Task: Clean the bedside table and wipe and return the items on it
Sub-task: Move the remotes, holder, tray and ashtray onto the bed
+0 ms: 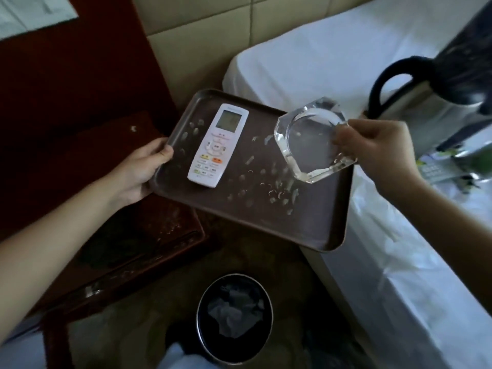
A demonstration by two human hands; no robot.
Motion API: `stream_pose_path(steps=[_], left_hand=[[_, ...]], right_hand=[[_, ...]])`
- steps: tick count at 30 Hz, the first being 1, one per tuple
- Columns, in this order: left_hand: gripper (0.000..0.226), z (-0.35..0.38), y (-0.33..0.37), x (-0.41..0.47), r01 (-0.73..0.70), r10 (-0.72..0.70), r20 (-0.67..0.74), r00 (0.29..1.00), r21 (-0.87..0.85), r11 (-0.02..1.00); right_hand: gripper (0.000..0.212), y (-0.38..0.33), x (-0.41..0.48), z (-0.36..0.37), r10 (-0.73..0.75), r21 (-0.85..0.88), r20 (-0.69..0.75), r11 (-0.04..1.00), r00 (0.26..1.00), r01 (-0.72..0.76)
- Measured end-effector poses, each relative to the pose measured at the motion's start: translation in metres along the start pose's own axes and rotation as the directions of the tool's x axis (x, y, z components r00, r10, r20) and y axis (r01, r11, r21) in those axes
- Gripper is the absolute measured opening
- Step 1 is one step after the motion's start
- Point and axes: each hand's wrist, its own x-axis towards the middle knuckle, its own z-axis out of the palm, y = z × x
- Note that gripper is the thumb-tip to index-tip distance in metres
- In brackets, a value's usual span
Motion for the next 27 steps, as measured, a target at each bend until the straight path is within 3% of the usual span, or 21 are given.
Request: stream_pose_path(steps=[7,15,21,27], left_hand=[[0.021,0.104,-0.002,0.018,0.017,-0.037,0.248,0.968,0.084,0.996],[0.021,0.233,-0.016,0.036,0.071,-0.123,0.473,0.873,0.126,0.989],[0.022,0.290,-0.036,0.059,0.122,-0.210,0.517,0.830,0.199,0.972],[0.019,0.306,-0.046,0.090,0.130,-0.225,0.443,0.868,0.235,0.963]], right_hand=[[0.009,0.073,-0.017,-0.082,0.059,0.032,-0.102,0.998,0.993,-0.056],[0.020,0.153,-0.043,-0.166,0.159,0.002,-0.188,0.987,0.969,-0.162],[0.017,0.211,-0.044,-0.200,0.295,0.130,-0.247,0.954,0.923,-0.270],[0.020,0.251,-0.028,-0.211,0.344,0.151,-0.260,0.937,0.902,-0.314]])
